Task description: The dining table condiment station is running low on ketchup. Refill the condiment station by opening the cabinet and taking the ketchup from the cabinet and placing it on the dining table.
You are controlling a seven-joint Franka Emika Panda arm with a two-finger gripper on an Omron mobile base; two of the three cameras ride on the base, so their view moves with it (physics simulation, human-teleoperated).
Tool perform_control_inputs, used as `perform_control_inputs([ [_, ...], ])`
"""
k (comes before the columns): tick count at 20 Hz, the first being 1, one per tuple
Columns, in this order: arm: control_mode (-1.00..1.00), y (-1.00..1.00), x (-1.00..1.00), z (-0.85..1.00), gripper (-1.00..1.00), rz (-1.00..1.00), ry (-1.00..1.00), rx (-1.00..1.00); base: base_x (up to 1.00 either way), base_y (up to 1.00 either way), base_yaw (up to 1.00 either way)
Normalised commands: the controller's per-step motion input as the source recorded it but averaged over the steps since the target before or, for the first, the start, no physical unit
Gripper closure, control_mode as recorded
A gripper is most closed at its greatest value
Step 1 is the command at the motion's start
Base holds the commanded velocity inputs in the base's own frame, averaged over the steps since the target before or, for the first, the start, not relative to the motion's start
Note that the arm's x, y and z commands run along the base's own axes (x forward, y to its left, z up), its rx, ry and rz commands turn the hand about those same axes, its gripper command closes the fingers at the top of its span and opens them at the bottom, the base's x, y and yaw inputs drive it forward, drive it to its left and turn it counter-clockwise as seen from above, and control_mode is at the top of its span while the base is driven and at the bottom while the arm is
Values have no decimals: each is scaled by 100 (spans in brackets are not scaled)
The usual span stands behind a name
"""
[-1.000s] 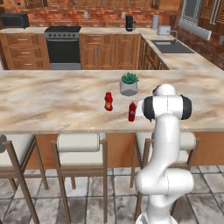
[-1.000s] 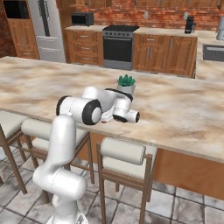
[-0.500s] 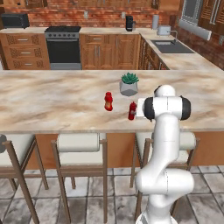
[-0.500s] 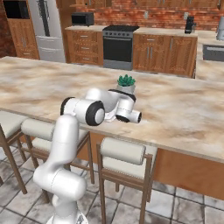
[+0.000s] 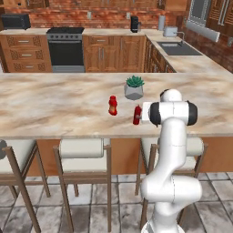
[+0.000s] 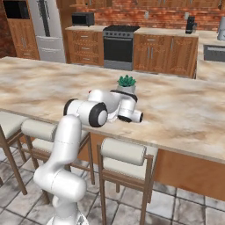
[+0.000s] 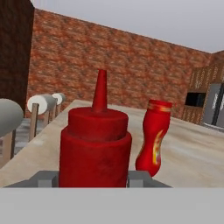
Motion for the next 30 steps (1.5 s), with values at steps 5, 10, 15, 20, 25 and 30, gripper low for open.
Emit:
perform_control_inputs([
  [5,-100,0,13,-20,100,3,17,0,0,0,0],
  [10,-100,4,0,-19,-100,0,5,0,0,0,0],
  [15,-100,0,-8,-8,-100,0,0,0,0,0,0],
  [20,-100,0,-4,-11,-100,0,0,0,0,0,0],
  [25,-100,0,-2,0,-100,0,0,0,0,0,0],
  [30,-100,0,0,13,-100,0,0,0,0,0,0],
])
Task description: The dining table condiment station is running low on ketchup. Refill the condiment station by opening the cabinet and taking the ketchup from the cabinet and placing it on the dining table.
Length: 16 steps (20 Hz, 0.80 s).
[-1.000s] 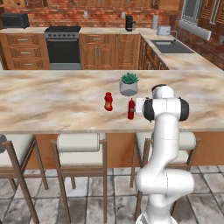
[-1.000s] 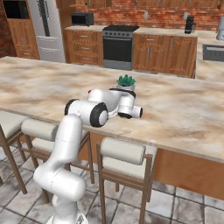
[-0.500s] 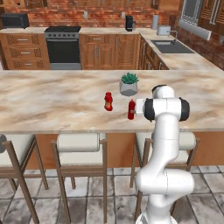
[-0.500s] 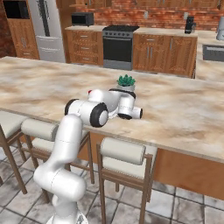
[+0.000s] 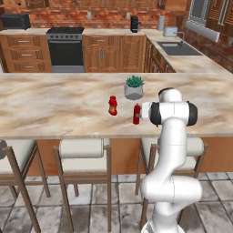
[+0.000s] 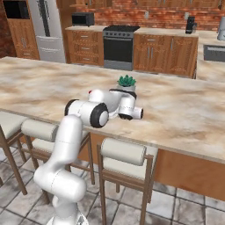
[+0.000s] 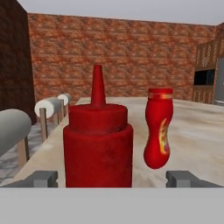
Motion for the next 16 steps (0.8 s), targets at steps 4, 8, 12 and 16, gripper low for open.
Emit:
perform_control_inputs([
  [4,-100,0,-2,44,-100,-1,0,-2,0,0,0],
  [8,-100,0,-7,51,-100,-2,-2,-4,0,0,0],
  [12,-100,0,-15,53,-100,-4,-6,-5,0,0,0],
  [16,-100,11,-6,53,-100,-6,-9,-12,0,0,0],
])
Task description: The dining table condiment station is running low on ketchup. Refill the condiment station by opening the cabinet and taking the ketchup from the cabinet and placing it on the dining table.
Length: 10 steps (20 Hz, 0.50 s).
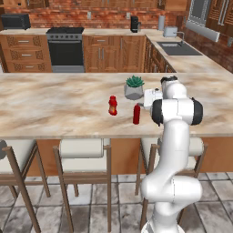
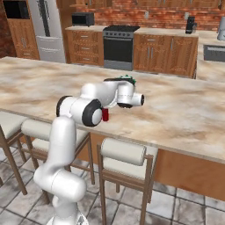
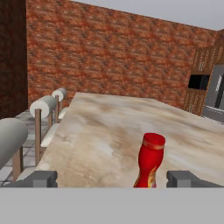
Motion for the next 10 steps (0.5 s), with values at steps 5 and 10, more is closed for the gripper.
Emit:
perform_control_inputs([
  [5,-100,21,-35,59,-100,-6,-11,-12,0,0,0],
  [10,-100,45,-43,52,-100,-10,-8,-9,0,0,0],
])
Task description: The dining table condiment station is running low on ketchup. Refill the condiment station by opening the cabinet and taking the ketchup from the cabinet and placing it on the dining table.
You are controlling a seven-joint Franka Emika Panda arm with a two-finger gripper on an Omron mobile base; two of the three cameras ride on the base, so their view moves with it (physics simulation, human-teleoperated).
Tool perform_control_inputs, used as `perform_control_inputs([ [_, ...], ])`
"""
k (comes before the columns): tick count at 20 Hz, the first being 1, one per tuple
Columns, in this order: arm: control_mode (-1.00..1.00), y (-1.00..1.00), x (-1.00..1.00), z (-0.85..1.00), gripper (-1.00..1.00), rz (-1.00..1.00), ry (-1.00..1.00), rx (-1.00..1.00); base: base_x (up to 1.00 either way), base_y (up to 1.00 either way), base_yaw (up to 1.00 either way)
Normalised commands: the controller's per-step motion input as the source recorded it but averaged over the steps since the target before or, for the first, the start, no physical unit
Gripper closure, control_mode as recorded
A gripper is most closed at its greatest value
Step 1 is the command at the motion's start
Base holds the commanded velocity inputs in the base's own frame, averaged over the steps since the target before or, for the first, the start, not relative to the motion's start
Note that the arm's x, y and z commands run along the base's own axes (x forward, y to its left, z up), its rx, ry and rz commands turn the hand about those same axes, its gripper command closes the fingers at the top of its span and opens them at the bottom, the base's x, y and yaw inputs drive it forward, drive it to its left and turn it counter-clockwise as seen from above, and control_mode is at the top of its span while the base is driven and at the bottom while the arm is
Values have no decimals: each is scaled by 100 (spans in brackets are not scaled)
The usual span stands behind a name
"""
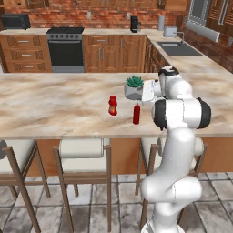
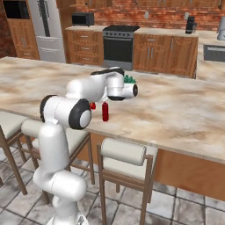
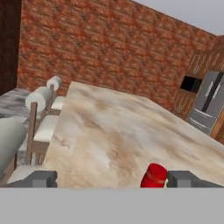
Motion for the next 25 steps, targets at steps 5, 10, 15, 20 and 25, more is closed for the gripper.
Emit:
perform_control_inputs([
  [5,-100,44,-70,35,-100,-13,-2,-4,0,0,0],
  [10,-100,31,-92,5,-100,-12,0,-3,0,0,0],
  [15,-100,29,-99,4,-100,-12,0,-3,0,0,0],
  [20,-100,7,-83,44,-100,-11,0,-5,0,0,0],
  [25,-100,0,-49,66,-100,-12,5,-2,0,0,0],
])
